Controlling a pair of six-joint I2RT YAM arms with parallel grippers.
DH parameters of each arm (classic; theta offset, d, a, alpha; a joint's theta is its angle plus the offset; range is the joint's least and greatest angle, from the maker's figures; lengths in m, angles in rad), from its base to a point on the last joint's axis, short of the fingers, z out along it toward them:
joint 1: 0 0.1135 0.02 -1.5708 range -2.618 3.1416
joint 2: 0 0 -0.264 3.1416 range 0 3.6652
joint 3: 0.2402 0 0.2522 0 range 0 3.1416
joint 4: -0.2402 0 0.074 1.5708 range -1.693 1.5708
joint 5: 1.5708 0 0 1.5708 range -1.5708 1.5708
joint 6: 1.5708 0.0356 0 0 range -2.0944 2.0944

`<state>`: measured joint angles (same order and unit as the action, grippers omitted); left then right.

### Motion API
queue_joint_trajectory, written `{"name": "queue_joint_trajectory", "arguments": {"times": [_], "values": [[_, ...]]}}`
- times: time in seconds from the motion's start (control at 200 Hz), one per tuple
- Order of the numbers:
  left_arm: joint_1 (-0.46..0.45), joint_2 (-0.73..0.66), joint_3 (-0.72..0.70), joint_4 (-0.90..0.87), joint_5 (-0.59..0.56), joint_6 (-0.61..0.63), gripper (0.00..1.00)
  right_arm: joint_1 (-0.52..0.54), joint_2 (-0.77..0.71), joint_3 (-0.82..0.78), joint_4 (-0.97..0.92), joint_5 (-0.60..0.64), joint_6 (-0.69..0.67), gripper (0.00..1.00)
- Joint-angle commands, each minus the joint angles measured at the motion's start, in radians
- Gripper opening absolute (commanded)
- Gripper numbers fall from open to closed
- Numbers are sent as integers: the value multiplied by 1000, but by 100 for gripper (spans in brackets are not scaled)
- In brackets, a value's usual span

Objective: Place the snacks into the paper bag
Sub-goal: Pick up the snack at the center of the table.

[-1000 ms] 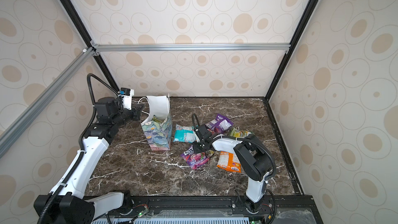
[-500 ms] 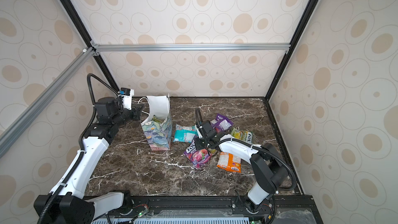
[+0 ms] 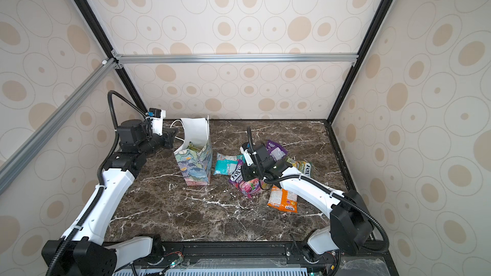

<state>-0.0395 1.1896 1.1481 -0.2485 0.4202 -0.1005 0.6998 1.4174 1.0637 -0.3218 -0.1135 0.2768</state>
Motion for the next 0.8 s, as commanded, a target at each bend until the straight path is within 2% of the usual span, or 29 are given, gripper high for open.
{"name": "queue_joint_trajectory", "arguments": {"times": [0.0, 0.13, 0.605, 0.795], "values": [[-5, -11, 16, -12, 9, 17, 0, 20, -52, 86, -9, -27, -53, 0], [-8, -16, 23, -15, 42, 29, 0, 43, -62, 185, -27, -29, -110, 0], [-8, -46, 22, -28, -64, 28, 0, 160, 64, 585, -44, -48, -219, 0], [-8, -58, 21, -27, -73, 26, 0, 184, 127, 720, -20, -48, -220, 0]]}}
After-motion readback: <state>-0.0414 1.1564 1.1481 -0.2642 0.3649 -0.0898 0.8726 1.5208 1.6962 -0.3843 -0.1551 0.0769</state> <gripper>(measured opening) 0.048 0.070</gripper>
